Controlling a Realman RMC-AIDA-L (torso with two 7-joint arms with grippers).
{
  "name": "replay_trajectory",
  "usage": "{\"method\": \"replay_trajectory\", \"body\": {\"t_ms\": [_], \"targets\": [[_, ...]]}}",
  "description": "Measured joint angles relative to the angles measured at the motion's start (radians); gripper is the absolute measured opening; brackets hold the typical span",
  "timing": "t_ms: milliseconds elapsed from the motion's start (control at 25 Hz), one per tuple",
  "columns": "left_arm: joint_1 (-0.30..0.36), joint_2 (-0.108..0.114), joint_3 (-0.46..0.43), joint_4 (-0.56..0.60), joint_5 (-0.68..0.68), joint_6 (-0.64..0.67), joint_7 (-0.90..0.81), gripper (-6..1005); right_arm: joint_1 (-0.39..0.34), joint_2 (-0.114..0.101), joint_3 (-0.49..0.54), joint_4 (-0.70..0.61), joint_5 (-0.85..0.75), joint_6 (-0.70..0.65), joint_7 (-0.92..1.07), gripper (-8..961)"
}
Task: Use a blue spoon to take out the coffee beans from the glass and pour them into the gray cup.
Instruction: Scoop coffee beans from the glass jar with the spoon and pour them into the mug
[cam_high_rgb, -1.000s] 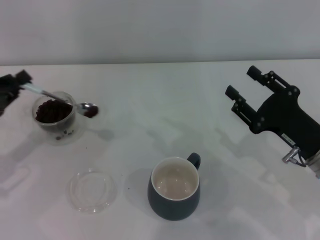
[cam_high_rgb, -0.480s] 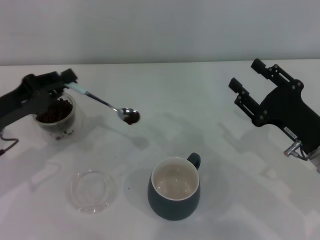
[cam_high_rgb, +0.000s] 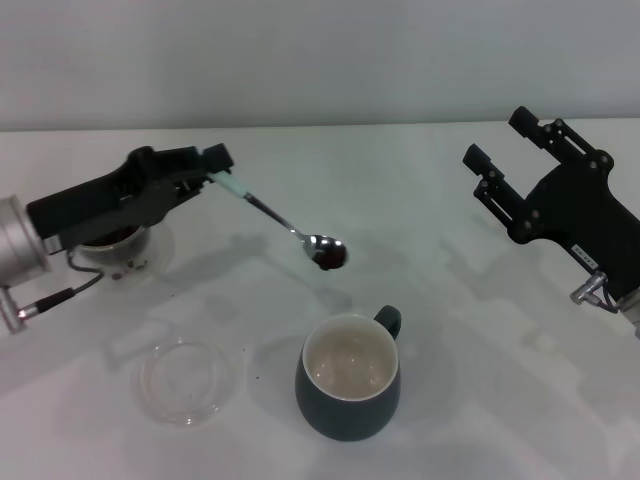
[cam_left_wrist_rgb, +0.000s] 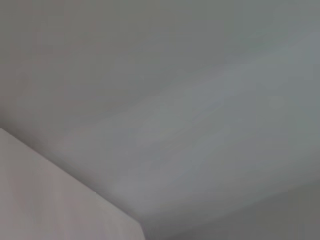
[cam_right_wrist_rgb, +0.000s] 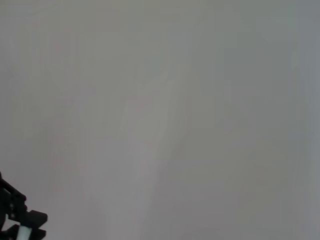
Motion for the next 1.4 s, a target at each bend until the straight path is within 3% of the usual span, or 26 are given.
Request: {"method": "replay_trajectory", "body": {"t_ms": [480,1400], "targets": [[-0.042,-0.036,0.0,0.015,0.102,-0.012,0.036,132,-0.006,0.0,0.01,0.004,-0.001,0.0,0.0,619],[-0.057,-0.054,0.002,0.068,0.249,-0.023,0.301,132,-0.001,0.002,0.007,0.003,-0.001,0.053,0.0,621]]}}
